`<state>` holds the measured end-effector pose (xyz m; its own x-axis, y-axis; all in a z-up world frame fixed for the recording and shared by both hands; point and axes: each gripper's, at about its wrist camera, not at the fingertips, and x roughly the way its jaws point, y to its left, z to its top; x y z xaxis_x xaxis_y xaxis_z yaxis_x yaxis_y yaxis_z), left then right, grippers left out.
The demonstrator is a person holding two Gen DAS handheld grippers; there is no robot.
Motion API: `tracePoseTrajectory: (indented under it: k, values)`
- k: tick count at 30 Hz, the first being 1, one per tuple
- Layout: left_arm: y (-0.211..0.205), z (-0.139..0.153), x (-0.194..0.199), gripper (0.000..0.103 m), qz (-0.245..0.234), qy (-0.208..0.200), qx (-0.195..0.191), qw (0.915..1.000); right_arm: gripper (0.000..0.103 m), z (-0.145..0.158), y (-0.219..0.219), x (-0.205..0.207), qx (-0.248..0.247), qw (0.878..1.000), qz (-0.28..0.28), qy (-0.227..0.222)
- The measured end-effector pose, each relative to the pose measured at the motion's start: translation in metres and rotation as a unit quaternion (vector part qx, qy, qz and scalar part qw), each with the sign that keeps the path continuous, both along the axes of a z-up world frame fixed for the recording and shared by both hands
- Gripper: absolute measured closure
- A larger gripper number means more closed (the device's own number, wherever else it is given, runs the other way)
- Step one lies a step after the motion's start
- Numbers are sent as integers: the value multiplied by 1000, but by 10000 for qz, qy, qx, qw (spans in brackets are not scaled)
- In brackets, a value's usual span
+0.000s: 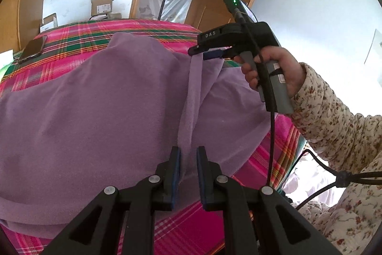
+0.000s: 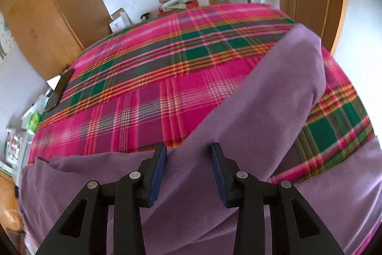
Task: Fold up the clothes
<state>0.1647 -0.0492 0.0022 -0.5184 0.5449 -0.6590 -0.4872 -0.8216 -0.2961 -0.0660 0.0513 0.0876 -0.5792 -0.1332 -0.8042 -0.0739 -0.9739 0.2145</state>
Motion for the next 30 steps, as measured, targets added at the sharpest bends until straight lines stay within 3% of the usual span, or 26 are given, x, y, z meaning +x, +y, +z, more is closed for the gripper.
tracePoseTrajectory:
  k: [4, 8, 20, 30]
  values:
    - [-2, -2, -1, 90, -9, -4, 26, 10000, 85, 0, 2, 6, 24, 10000, 32, 8]
    - [-4, -3, -2, 90, 38, -33, 13, 10000, 92, 5, 4, 17, 137, 9996, 133, 196]
    - [-6, -4, -3, 90, 361, -117, -26, 9993, 95, 21, 38, 67, -171, 9966, -139, 793]
    - [-5, -6, -7, 90, 523, -150, -88, 9985, 95, 13, 59, 106, -294, 9946, -435, 900]
